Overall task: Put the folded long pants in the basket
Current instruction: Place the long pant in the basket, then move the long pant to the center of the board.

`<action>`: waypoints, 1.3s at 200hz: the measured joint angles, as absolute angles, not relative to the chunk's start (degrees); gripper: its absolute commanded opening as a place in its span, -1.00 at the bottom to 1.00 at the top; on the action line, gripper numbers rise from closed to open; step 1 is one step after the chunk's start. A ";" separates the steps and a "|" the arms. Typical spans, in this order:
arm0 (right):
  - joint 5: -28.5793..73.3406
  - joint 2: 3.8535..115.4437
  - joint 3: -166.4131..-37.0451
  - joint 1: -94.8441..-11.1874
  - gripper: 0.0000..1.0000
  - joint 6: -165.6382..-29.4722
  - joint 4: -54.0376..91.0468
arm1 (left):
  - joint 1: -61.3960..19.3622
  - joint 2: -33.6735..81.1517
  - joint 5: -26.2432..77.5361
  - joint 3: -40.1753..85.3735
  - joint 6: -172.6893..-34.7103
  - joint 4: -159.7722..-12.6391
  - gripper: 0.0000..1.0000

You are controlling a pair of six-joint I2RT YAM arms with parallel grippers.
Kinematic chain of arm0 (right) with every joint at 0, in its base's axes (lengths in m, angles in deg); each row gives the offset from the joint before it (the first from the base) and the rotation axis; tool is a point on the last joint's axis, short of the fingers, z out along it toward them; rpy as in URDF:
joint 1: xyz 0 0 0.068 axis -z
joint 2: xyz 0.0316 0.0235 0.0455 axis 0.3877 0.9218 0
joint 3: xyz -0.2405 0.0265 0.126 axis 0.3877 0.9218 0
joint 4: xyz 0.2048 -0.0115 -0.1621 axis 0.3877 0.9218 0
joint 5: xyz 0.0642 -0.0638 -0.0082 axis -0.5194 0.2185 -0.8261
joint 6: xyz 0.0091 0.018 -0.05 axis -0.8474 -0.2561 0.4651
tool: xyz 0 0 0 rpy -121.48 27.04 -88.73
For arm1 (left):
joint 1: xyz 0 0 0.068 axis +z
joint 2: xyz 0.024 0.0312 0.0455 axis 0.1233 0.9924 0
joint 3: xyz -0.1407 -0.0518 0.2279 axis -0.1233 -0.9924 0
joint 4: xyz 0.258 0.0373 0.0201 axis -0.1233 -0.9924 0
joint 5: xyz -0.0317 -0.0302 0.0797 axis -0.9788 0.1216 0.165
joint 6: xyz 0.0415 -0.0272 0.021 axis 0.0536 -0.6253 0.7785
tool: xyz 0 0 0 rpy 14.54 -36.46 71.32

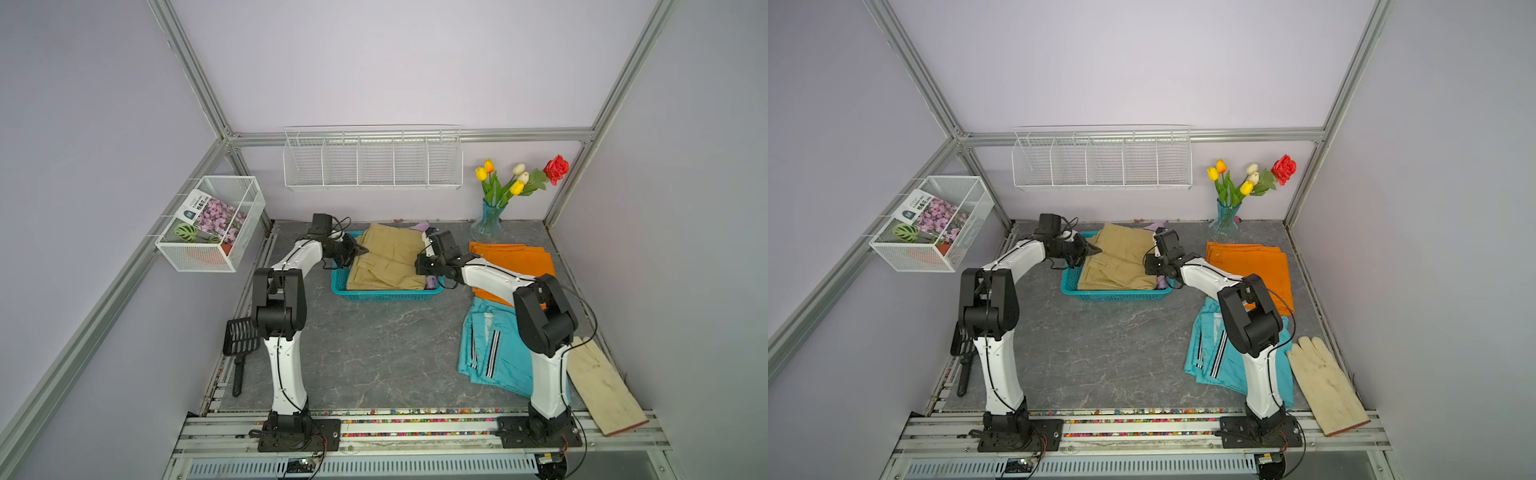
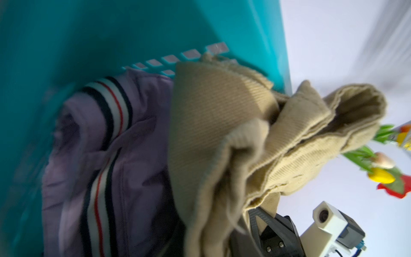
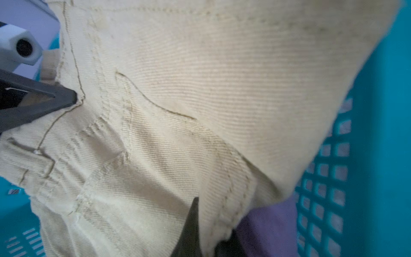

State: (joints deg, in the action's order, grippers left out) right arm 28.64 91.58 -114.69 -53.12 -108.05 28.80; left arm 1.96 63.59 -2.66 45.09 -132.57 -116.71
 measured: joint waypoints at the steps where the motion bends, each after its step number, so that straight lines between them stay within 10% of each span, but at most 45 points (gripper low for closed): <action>1: 28.64 91.73 -114.97 -53.18 -1.00 -108.05 28.91 | 2.09 63.62 -2.72 45.11 -132.54 -116.74 -1.00; 31: 28.80 97.54 -124.79 -54.95 -0.70 -108.03 33.45 | 4.86 65.87 -2.90 49.24 -130.88 -120.32 -0.87; 55: 28.80 98.61 -128.00 -55.13 0.11 -107.98 37.59 | 4.91 66.98 -1.24 51.66 -130.25 -122.13 0.73; 63: 28.97 98.61 -129.29 -55.65 0.26 -107.42 38.35 | 4.56 66.54 -0.76 51.93 -130.31 -121.81 0.99; 135: 36.51 78.40 -125.75 -55.41 0.62 -102.80 51.95 | 1.41 51.24 18.76 47.58 -130.71 -130.16 0.98; 200: 46.61 39.10 -98.75 -55.30 0.97 -101.99 52.60 | -20.29 14.61 27.92 21.83 -137.77 -125.54 1.00; 260: 54.98 16.06 -82.12 -55.02 0.97 -105.89 59.03 | -42.85 29.63 26.94 15.47 -140.32 -110.92 0.93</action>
State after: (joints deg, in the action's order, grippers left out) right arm 54.98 16.06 -82.12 -55.02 -105.89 59.03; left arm -42.85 29.63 26.94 15.47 -140.32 -110.92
